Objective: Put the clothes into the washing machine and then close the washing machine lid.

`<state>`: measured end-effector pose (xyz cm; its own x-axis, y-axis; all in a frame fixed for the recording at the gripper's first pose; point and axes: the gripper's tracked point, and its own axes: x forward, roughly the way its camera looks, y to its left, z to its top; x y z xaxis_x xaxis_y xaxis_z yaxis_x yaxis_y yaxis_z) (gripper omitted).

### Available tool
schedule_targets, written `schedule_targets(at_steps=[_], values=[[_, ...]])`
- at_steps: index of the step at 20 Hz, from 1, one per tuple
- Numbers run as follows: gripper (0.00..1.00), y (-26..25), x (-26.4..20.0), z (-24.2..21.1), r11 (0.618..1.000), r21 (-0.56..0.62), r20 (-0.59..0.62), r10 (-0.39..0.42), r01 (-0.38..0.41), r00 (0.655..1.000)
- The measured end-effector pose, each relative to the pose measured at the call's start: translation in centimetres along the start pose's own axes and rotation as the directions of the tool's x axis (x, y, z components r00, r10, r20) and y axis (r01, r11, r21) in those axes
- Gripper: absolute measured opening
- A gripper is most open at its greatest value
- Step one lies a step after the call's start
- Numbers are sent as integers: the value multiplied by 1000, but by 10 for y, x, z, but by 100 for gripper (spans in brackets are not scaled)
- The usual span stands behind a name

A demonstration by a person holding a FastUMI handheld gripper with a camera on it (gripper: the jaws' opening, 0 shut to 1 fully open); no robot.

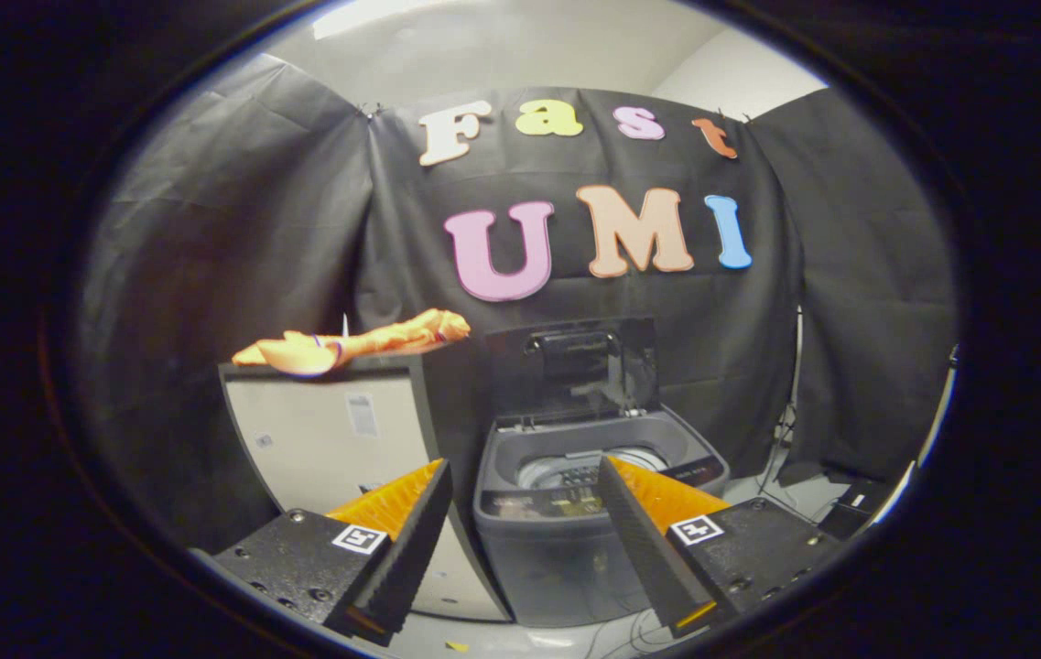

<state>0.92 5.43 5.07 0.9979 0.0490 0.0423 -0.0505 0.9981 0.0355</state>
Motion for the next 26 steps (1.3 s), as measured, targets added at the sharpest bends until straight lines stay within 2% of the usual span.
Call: schedule_targets(at_steps=[4, 8, 10, 13, 16, 20, 23, 24, 26], values=[[97, 57, 23, 55, 996, 41, 44, 79, -81, 996], [97, 107, 58, 106, 995, -54, 63, 86, -82, 994], [97, 140, 77, 125, 987, -108, 62, 126, -119, 990], [97, 195, 106, 141, 975, -48, 49, 221, -218, 974], [97, 232, 144, 145, 966, -39, -28, 254, -255, 967], [97, 254, 211, 135, 955, -229, -127, 164, -190, 978], [97, 290, 258, 112, 932, -267, -223, 189, -246, 956], [97, 293, 270, 105, 936, -260, -239, 177, -239, 955], [97, 293, 288, 79, 961, -171, -327, 152, -217, 933]])
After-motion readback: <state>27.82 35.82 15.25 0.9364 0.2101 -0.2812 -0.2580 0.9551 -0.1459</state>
